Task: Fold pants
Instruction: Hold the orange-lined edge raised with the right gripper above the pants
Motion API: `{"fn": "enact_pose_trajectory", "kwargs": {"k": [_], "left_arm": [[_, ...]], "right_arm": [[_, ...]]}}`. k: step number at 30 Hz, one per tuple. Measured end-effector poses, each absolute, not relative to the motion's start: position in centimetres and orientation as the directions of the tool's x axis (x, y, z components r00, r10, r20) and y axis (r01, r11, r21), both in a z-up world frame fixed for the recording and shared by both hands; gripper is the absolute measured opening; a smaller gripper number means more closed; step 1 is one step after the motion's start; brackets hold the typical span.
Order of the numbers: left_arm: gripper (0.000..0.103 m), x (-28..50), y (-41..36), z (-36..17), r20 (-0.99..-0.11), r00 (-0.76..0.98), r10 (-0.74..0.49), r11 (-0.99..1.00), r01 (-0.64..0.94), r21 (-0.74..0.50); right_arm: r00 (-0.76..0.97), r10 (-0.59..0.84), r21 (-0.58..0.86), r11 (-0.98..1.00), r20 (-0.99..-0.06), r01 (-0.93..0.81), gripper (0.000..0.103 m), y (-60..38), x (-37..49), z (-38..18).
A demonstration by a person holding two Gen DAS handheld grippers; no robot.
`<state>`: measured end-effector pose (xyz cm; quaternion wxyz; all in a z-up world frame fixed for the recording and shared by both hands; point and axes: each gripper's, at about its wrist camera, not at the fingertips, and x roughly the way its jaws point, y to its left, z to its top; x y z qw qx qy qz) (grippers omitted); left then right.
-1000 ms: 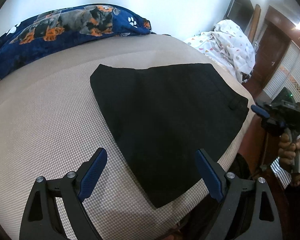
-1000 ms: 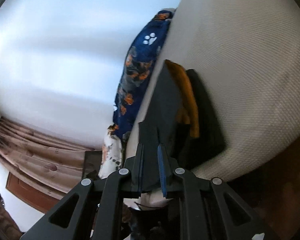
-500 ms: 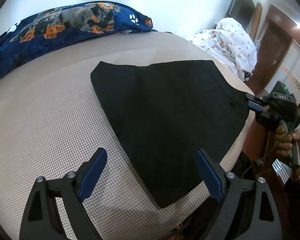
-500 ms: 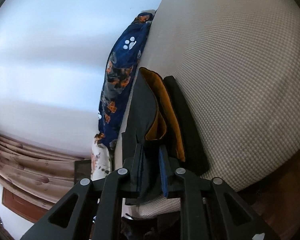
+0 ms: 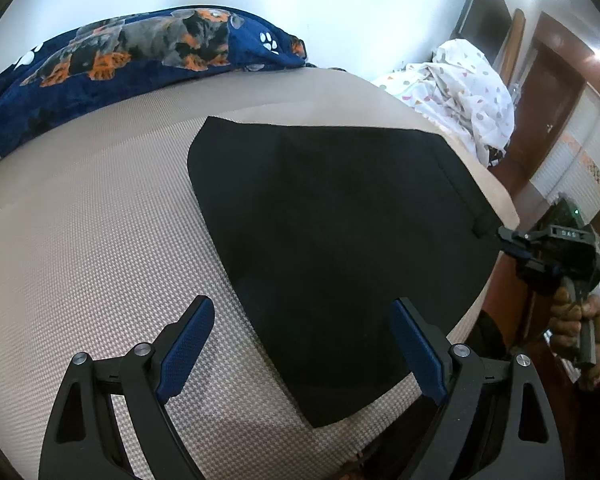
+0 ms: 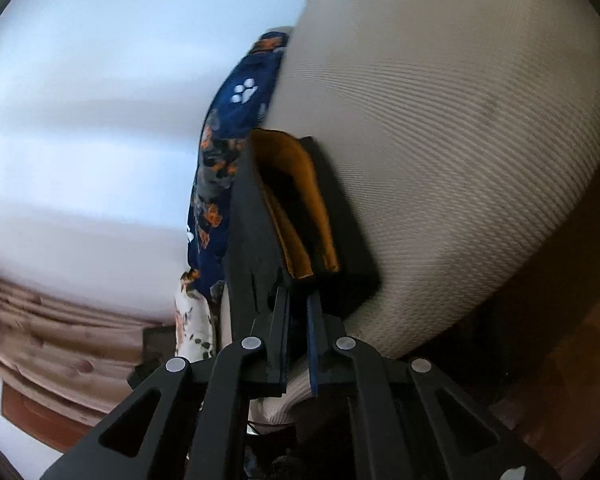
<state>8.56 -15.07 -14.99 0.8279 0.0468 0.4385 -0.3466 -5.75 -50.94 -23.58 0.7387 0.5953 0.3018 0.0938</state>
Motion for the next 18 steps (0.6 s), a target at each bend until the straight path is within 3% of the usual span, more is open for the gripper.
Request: {"fn": "enact_pose_trajectory", "kwargs": {"k": [9, 18], "left_arm": [[0.089, 9.4, -15.7, -16.8, -0.779, 0.356, -0.516, 0.763, 0.604, -0.229], [0.089, 9.3, -15.3, -16.7, -0.765, 0.367, -0.529, 0.762, 0.603, -0.238]], "right_arm": [[0.8, 0.492, 0.928, 0.311, -0.343, 0.207, 0.012, -50.7, -5.5, -22.3], [0.792, 0.379, 0.819, 0.518, -0.479, 0.247, 0.015, -51.6, -5.1, -18.5]]}}
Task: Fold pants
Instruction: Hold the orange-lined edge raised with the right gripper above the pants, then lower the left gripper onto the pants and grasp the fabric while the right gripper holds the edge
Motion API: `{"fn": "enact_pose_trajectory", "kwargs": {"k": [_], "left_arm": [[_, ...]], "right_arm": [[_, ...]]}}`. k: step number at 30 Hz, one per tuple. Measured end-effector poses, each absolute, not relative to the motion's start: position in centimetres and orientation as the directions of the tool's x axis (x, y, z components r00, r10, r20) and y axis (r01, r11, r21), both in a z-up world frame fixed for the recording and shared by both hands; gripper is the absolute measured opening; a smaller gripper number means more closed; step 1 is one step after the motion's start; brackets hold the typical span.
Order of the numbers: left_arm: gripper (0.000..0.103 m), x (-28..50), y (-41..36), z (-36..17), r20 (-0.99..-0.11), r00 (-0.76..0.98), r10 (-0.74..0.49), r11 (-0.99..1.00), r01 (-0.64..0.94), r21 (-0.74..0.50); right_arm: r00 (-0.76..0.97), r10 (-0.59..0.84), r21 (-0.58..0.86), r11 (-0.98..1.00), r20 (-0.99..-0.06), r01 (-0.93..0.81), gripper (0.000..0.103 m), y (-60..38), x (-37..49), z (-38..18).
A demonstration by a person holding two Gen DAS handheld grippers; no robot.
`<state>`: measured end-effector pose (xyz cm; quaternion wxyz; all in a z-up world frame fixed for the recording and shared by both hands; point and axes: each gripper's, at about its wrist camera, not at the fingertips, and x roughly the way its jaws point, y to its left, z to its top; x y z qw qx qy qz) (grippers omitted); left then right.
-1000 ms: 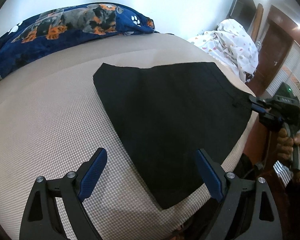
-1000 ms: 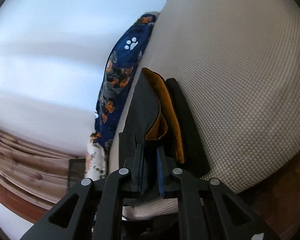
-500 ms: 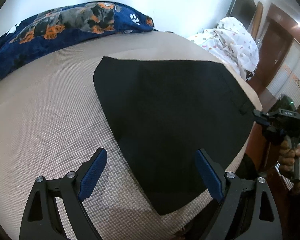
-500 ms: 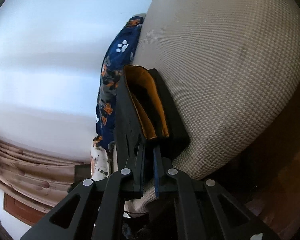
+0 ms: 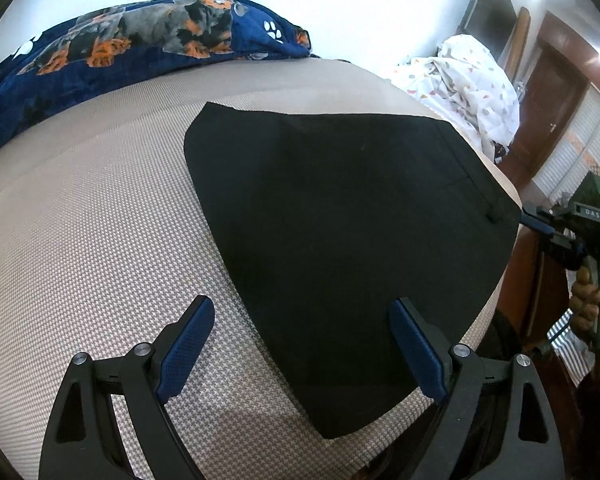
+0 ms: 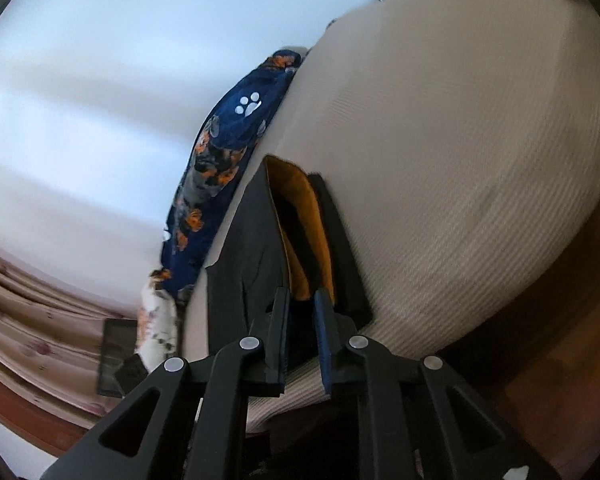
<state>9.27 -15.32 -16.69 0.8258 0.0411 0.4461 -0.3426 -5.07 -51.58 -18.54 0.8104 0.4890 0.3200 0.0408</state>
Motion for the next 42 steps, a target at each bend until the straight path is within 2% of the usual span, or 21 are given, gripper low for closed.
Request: {"fn": "enact_pose_trajectory", "kwargs": {"k": [5, 9, 16, 18, 20, 22, 27, 31, 42], "left_arm": [[0.089, 9.4, -14.8, -16.7, -0.757, 0.388, -0.525, 0.775, 0.587, -0.236], [0.089, 9.5, -14.6, -16.5, -0.756, 0.416, -0.505, 0.794, 0.566, -0.219], [0.089, 10.3, -14.5, -16.7, -0.768, 0.444, -0.462, 0.827, 0.528, -0.192], [0.089, 10.5, -14.4, -16.7, -0.769, 0.451, -0.452, 0.834, 0.519, -0.186], [0.089, 10.7, -14.5, -16.7, -0.772, 0.462, -0.437, 0.843, 0.511, -0.171], [0.089, 10.9, -14.6, -16.6, -0.776, 0.469, -0.422, 0.849, 0.505, -0.157], [0.092, 11.4, -14.8, -16.8, -0.785, 0.477, -0.396, 0.86, 0.493, -0.135], [0.094, 11.7, -15.1, -16.9, -0.791, 0.475, -0.385, 0.863, 0.488, -0.127], [0.096, 13.3, -15.8, -17.8, -0.81, 0.426, -0.403, 0.857, 0.487, -0.169]], "right_arm": [[0.754, 0.371, 0.755, 0.608, -0.542, 0.244, 0.015, -50.9, -2.3, -18.0], [0.699, 0.345, 0.679, 0.681, -0.627, 0.273, 0.014, -50.3, -0.8, -19.0], [0.688, 0.327, 0.634, 0.732, -0.648, 0.249, 0.018, -50.3, 0.0, -17.4], [0.682, 0.308, 0.599, 0.765, -0.663, 0.237, 0.021, -50.1, 0.5, -16.7], [0.675, 0.293, 0.566, 0.794, -0.677, 0.223, 0.033, -50.0, 1.2, -16.3], [0.661, 0.281, 0.537, 0.814, -0.696, 0.22, 0.039, -49.9, 2.0, -16.3], [0.607, 0.281, 0.502, 0.834, -0.744, 0.23, 0.042, -50.2, 4.0, -17.5], [0.571, 0.302, 0.496, 0.841, -0.764, 0.218, 0.054, -50.4, 5.4, -18.5], [0.508, 0.392, 0.52, 0.844, -0.767, 0.133, 0.057, -49.5, 7.8, -18.9]]}}
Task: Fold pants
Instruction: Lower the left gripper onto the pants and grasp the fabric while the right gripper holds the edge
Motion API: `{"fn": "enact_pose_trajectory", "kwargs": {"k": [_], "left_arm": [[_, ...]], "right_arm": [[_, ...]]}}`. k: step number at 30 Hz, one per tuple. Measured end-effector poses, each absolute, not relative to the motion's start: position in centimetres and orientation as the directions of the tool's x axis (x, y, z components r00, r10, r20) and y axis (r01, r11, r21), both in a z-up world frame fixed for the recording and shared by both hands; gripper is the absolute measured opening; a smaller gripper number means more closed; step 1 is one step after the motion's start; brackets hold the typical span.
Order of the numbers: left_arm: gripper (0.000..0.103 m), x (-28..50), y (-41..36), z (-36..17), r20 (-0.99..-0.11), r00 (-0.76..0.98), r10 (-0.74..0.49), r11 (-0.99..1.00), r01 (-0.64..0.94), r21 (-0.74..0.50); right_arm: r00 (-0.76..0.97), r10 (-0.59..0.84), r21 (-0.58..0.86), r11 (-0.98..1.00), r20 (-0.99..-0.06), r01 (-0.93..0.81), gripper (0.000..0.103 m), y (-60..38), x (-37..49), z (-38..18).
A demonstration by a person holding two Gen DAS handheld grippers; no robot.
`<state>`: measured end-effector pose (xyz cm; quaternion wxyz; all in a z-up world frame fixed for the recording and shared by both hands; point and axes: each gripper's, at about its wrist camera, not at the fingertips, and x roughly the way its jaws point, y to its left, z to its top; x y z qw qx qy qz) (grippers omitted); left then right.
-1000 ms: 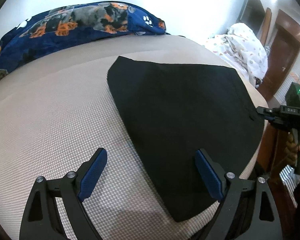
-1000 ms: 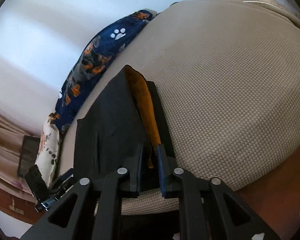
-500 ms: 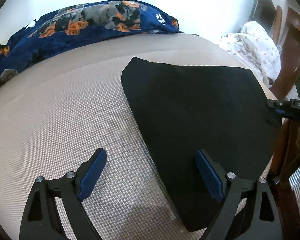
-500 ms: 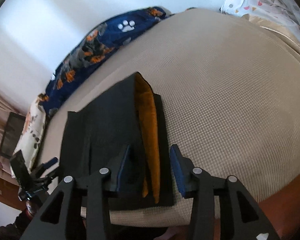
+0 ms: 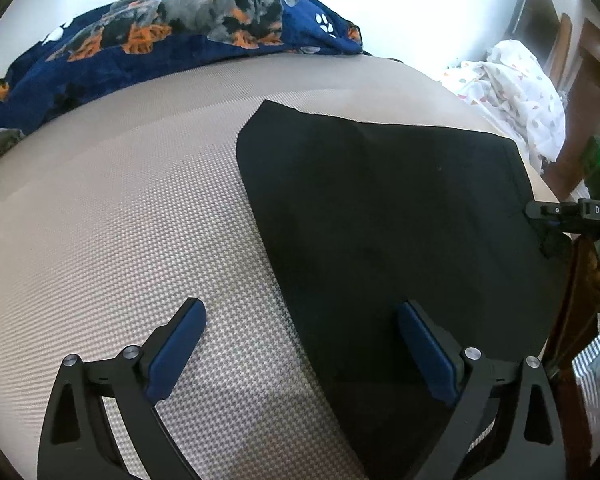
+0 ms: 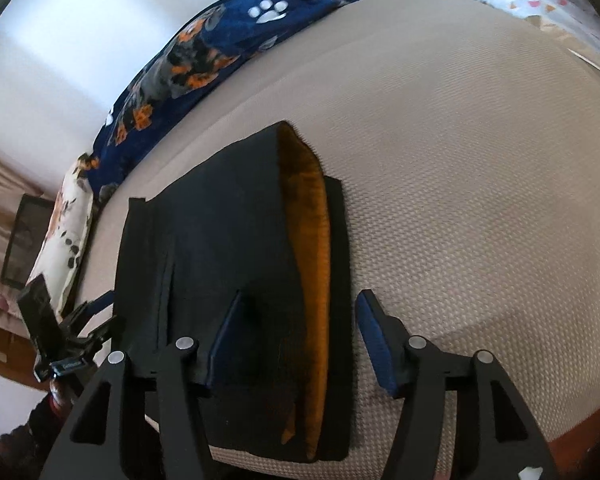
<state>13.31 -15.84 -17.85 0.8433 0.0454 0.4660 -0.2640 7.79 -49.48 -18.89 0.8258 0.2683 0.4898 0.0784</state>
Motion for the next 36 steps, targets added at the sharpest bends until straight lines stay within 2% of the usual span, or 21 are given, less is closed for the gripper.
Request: {"fn": "enact_pose_trajectory", "kwargs": {"k": [4, 14, 24, 28, 36], "left_arm": [[0.097, 13.8, -16.4, -18.2, -0.817, 0.407, -0.409, 0.851, 0.492, -0.182], [0.097, 13.8, -18.3, -18.1, -0.823, 0.332, -0.46, 0.799, 0.56, -0.22], [0.097, 13.4, -20.2, -18.1, -0.83, 0.314, -0.46, 0.768, 0.61, -0.195], [0.097, 13.4, -20.4, -18.1, -0.836, 0.312, -0.452, 0.769, 0.611, -0.188], [0.095, 13.7, -20.5, -18.0, -0.845, 0.3, -0.443, 0.772, 0.606, -0.19]], "right_arm": [[0.507, 0.423, 0.541, 0.834, -0.751, 0.106, 0.063, -49.3, 8.0, -19.0], [0.473, 0.524, 0.611, 0.791, -0.708, 0.038, 0.064, -49.3, 8.4, -19.3], [0.452, 0.56, 0.631, 0.776, -0.695, 0.009, 0.063, -48.9, 9.0, -19.3], [0.455, 0.607, 0.684, 0.729, -0.652, 0.008, 0.053, -48.9, 9.3, -19.7], [0.446, 0.64, 0.715, 0.699, -0.625, -0.002, 0.051, -48.9, 9.4, -20.4]]}}
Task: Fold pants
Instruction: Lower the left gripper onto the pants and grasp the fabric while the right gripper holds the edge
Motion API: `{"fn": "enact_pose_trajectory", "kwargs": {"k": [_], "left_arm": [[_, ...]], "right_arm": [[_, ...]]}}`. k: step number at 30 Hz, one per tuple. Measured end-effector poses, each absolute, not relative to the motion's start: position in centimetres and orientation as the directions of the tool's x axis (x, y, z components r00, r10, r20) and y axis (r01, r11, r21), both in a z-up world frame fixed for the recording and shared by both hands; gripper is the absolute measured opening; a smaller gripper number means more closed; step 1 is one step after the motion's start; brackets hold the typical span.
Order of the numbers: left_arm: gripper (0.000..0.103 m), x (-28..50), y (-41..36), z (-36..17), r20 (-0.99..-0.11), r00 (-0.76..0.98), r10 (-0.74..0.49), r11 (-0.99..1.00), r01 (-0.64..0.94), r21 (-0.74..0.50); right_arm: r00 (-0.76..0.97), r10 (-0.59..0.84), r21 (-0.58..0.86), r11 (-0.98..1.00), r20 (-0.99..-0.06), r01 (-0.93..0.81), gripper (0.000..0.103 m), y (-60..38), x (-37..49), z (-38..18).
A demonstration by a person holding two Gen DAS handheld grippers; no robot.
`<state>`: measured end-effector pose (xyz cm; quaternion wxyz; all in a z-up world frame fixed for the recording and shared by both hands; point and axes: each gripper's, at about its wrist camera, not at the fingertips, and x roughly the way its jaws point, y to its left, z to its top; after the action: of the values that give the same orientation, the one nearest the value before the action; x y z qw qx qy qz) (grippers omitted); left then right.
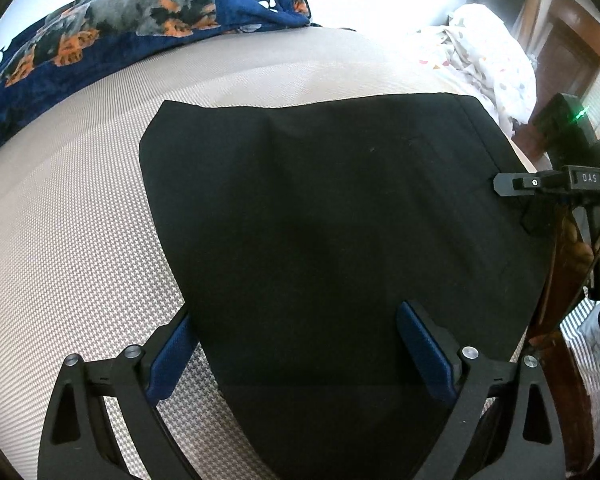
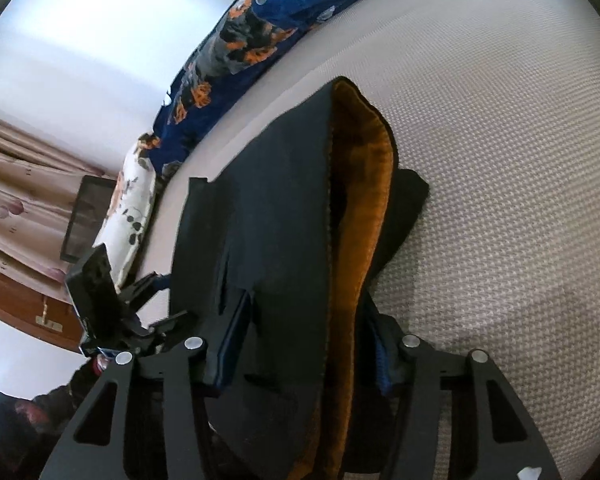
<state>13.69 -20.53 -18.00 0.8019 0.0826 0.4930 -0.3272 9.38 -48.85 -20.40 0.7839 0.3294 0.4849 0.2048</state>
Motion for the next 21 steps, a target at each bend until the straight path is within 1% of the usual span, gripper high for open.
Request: {"fn": "enact_pose_trajectory", "kwargs": {"k": [4, 6, 8, 11, 14, 16, 18, 20, 21], "left_arm": [[0.095, 14.0, -20.6, -18.1, -0.845, 0.289, -0.45, 0.764, 0.615, -0.196], [0.1, 14.2, -20.7, -18.2, -0.842, 0.279, -0.462, 0.755, 0.622, -0.208], [0.102, 14.2, -20.8, -18.2, -0.833, 0.27, -0.483, 0.743, 0.63, -0.227], [0.102, 14.3, -20.6, -18.2, -0.808, 0.267, -0.525, 0.717, 0.65, -0.251], [0.102, 14.8, -19.9, -18.1, -0.786, 0.229, -0.574, 0.682, 0.666, -0.303], [0.096, 15.3, -19.0, -18.1, -0.773, 0.204, -0.601, 0.663, 0.667, -0.34], [0.068, 15.7, -18.2, -17.9, -0.775, 0.211, -0.595, 0.669, 0.664, -0.333], [0.056, 16.4, -17.3, -17.9, -0.772, 0.197, -0.605, 0.666, 0.657, -0.354], [0.055, 16.9, -16.6, -18.0, -0.76, 0.174, -0.626, 0.656, 0.644, -0.393]], "right_arm": [[0.433, 0.655, 0.725, 0.689, -0.62, -0.005, 0.051, -49.0, 9.6, -20.6], [0.435, 0.66, 0.732, 0.682, -0.613, -0.003, 0.051, -48.9, 9.6, -20.6], [0.44, 0.672, 0.746, 0.666, -0.596, -0.005, 0.051, -48.8, 9.6, -20.8], [0.457, 0.692, 0.772, 0.635, -0.559, -0.018, 0.051, -48.9, 9.2, -21.0], [0.453, 0.693, 0.769, 0.638, -0.561, -0.023, 0.05, -49.2, 8.9, -21.1], [0.438, 0.699, 0.772, 0.635, -0.565, -0.018, 0.049, -49.6, 8.7, -21.2], [0.424, 0.706, 0.773, 0.634, -0.567, -0.021, 0.049, -49.6, 8.5, -21.2], [0.417, 0.708, 0.772, 0.636, -0.57, -0.024, 0.049, -49.6, 8.3, -21.2], [0.416, 0.71, 0.775, 0.632, -0.568, -0.022, 0.049, -49.6, 8.3, -21.2]]}}
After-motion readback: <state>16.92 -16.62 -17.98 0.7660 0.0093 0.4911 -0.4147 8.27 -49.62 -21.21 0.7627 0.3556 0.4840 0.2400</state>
